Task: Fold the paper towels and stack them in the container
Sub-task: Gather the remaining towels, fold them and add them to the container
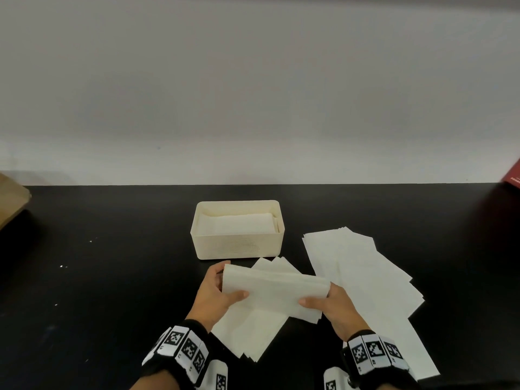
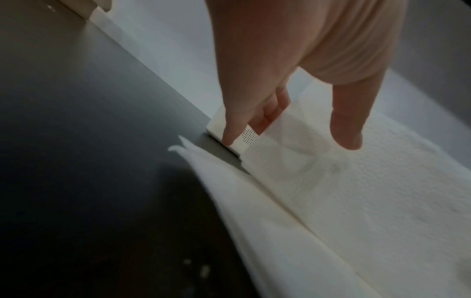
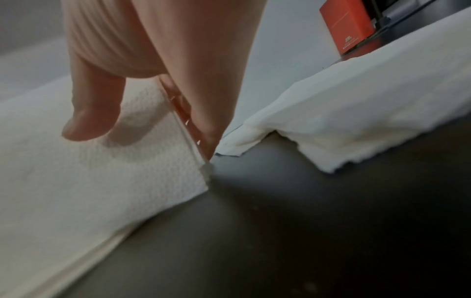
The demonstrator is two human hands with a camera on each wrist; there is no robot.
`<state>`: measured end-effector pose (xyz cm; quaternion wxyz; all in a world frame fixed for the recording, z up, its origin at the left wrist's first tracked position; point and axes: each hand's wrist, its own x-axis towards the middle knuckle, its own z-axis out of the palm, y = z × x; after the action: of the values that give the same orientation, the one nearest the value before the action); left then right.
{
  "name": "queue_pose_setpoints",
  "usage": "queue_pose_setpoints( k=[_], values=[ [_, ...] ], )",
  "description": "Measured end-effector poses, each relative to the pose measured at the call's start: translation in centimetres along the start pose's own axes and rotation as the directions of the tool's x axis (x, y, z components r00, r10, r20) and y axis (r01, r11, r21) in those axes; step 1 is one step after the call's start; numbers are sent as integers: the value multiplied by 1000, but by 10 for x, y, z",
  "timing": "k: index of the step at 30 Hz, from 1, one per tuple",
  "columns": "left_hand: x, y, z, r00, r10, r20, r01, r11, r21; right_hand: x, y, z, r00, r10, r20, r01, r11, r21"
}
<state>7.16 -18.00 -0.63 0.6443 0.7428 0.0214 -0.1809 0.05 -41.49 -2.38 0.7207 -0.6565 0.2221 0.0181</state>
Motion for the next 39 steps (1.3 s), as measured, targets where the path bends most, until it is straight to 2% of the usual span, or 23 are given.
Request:
queue_pose_setpoints(
  k=[5,8,12,20,23,26,28,31,33,34,36,38,39],
  values=[
    [-1,0,4,1000,-2,16,2,1000,-9,2,9,7,1000,2,-22,-2,1000,-17],
    [-2,2,11,999,39,-4,-39,999,17,5,10,12,998,20,-54,-22,999,-24],
    [-5,5,7,996,82,-29,-83,996,-31,0,-1,8,996,-69,-48,68,997,-39],
    [0,5,1,999,-31,44,29,999,41,-1,4,7,999,-35,-41,32,996,-80],
    [2,11,3,999,4,44,-5,1000,27,0,0,9,996,-80,-47,76,993,-91],
    [3,11,1,999,0,45,-2,999,48,2,0,7,998,-51,-48,46,995,-90],
    [3,9,-1,999,-9,39,4,994,113,1,1,7,999,-25,-32,20,988,-151],
    [-1,22,-5,995,102,-16,-93,952,293,-4,-11,6,998,-50,-42,39,974,-224],
    [-3,41,-6,969,247,3,-219,852,476,-9,-30,6,993,-110,-46,95,965,-243],
    [-4,51,-5,954,293,59,-277,794,541,-11,-41,6,988,-153,-38,137,952,-274],
    [-9,69,4,937,286,200,-348,723,597,-16,-64,13,972,-236,14,225,905,-360],
    [-15,81,17,919,252,303,-388,715,581,-22,-84,25,951,-303,66,305,873,-381],
    [-18,84,22,912,259,317,-399,734,549,-24,-90,31,938,-338,81,343,867,-361]
  ],
)
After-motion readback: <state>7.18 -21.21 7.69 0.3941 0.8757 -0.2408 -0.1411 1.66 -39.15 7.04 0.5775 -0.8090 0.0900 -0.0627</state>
